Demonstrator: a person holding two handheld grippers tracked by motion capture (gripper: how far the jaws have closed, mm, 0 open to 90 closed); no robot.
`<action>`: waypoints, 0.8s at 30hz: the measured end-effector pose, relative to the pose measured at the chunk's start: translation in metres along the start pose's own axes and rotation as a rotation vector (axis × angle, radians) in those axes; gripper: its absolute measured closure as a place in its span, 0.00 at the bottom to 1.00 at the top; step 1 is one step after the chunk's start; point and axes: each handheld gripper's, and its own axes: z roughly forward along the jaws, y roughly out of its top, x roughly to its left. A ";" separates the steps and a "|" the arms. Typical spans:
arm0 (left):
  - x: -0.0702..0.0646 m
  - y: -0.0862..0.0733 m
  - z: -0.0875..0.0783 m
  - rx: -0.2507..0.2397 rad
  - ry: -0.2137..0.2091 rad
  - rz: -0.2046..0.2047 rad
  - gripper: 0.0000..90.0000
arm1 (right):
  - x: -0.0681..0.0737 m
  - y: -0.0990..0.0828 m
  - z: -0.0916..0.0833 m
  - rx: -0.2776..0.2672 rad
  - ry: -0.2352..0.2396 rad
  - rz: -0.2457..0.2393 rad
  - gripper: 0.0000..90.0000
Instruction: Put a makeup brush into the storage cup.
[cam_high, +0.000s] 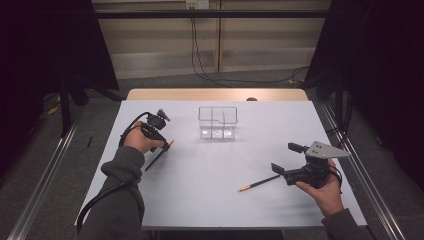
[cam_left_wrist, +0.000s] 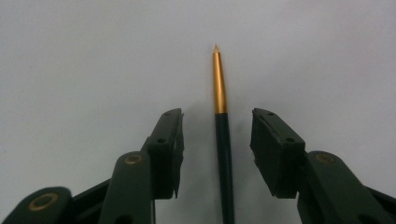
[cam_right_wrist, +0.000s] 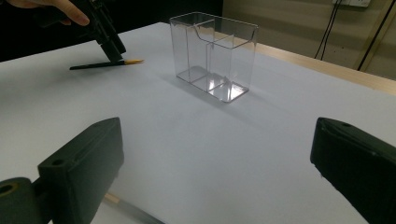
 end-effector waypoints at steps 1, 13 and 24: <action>0.000 0.000 0.000 0.000 0.000 0.000 0.61 | 0.000 0.000 0.000 -0.001 0.001 0.001 0.02; 0.001 0.000 0.005 0.011 -0.021 -0.012 0.71 | 0.000 -0.001 0.000 0.005 0.000 0.001 0.02; 0.001 0.001 0.009 0.039 -0.028 -0.019 0.78 | -0.001 -0.001 -0.001 0.008 -0.005 0.002 0.02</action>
